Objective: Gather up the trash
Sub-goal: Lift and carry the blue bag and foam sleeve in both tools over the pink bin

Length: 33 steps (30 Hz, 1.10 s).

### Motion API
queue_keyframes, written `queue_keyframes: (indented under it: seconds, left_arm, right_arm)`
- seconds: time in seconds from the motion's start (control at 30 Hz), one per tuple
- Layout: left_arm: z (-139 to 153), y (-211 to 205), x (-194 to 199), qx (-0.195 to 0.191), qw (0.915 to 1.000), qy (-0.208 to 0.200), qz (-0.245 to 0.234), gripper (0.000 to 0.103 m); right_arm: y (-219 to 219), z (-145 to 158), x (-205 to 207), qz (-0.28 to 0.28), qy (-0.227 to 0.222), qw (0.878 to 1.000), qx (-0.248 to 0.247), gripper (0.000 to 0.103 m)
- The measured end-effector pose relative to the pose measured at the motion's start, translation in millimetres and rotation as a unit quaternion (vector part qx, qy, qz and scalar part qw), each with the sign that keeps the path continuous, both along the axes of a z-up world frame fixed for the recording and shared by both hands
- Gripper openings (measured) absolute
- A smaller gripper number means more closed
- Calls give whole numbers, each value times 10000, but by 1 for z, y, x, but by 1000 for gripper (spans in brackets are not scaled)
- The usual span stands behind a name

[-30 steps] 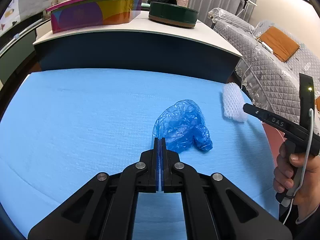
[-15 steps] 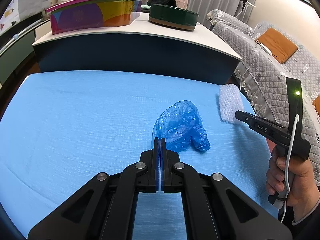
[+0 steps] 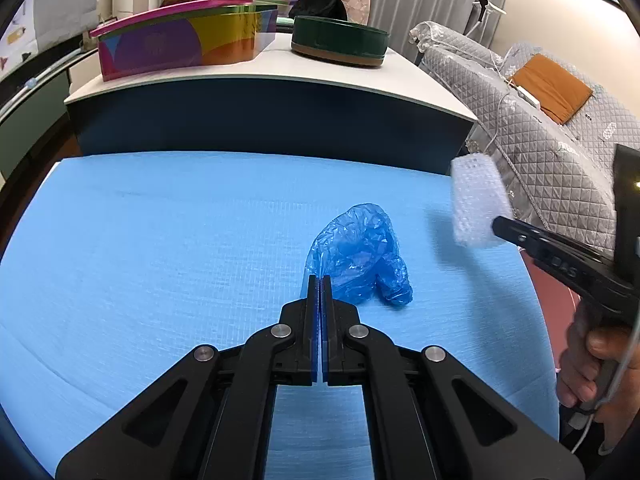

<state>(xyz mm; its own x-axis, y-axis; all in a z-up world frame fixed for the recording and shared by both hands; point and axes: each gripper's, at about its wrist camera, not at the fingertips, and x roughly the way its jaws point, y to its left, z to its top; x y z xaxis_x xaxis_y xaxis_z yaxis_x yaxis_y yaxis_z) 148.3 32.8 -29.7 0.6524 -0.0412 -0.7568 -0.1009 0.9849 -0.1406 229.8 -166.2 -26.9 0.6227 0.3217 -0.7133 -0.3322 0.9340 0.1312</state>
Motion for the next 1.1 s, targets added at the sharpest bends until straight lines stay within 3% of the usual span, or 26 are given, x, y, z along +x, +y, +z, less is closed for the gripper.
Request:
queue_keyframes:
  seconds: [0.73,1.1]
  left_arm:
    - [23,-41,-23,220,9976,-564,-337,0]
    - [41,-66,-42,291,9947,-747,-644,0]
  right_arm:
    - [-71,62,-82,-271,-562,9979,173,12]
    - [-111,83,-96,-692,-696,9946,347,12]
